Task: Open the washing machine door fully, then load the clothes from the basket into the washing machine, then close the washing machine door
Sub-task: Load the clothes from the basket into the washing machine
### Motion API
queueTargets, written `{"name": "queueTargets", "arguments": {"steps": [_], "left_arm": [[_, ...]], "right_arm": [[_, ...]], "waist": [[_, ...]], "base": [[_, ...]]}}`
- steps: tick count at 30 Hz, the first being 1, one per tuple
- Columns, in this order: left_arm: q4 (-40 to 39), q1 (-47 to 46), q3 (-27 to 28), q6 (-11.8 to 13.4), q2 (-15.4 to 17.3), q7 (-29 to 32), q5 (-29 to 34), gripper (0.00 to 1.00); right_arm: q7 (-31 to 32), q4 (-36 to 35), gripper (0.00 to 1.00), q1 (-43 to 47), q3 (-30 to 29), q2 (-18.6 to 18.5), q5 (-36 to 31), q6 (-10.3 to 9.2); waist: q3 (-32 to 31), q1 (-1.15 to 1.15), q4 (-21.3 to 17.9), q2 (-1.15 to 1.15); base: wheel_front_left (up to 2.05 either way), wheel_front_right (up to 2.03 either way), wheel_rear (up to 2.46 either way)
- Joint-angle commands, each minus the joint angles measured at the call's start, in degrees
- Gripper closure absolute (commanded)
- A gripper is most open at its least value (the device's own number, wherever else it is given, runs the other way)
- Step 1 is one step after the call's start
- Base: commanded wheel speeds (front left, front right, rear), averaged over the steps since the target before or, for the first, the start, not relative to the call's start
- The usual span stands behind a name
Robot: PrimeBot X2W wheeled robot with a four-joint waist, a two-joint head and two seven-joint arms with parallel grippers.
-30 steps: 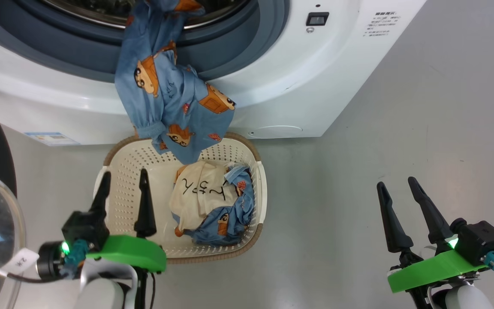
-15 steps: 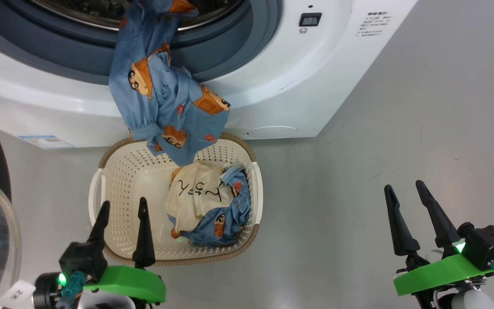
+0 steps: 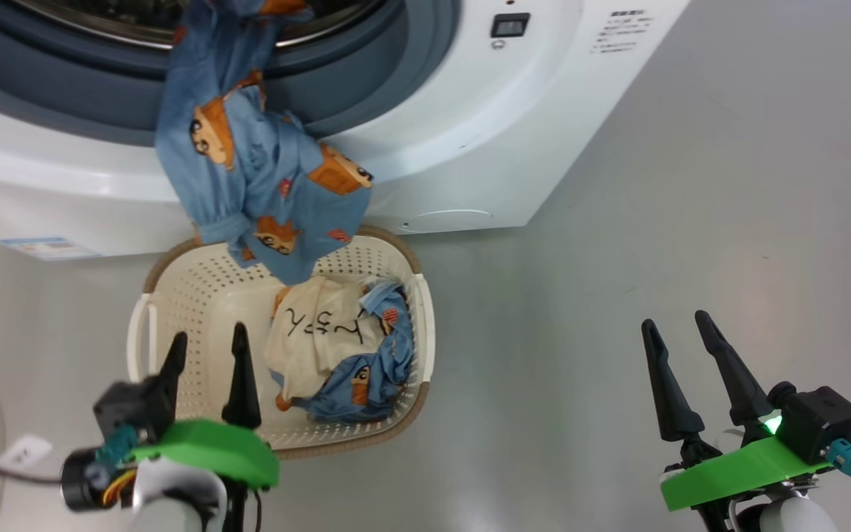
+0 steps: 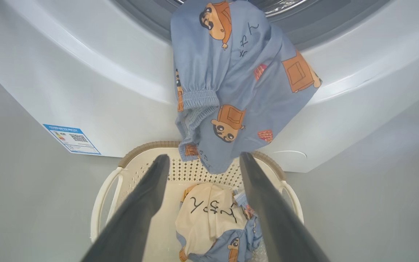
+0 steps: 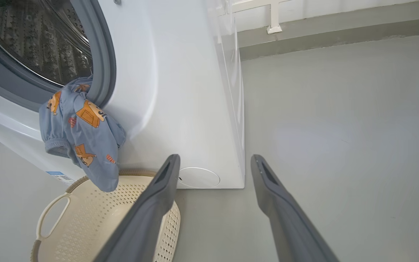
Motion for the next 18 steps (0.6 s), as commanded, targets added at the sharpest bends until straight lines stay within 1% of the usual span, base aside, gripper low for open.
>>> {"name": "queueTargets", "arguments": {"steps": [1, 7, 15, 18], "left_arm": [[0.34, -1.85, 2.19, -0.43, 0.34, -0.41, -0.99, 0.00], [9.13, -8.55, 3.22, -2.96, -0.34, -1.97, -4.10, 0.00], [21.30, -16.96, 4.79, -5.05, -0.54, -4.02, -6.17, 0.00], [25.71, -19.42, 5.13, -5.37, -0.60, -4.54, -6.52, 0.00]], "right_arm": [[-0.43, -1.04, 0.00, -0.73, 1.79, -0.16, -0.17, 0.09], [-0.43, -0.82, 0.00, -1.13, 2.08, 0.16, 0.03, 0.09], [-0.43, -0.60, 0.00, -1.77, 2.42, 0.47, 0.20, 0.09], [-0.43, -0.66, 0.00, -1.88, 2.47, 0.54, 0.20, 0.09]], "waist": [[0.41, 0.00, -0.98, 0.00], [1.25, 0.00, -3.38, 0.00], [2.54, 0.00, -6.50, 0.00], [3.23, 0.00, -7.48, 0.00]], "base": [[0.00, 0.00, 0.00], [0.00, 0.00, 0.00], [0.00, 0.00, 0.00], [0.00, 0.00, 0.00]]}}
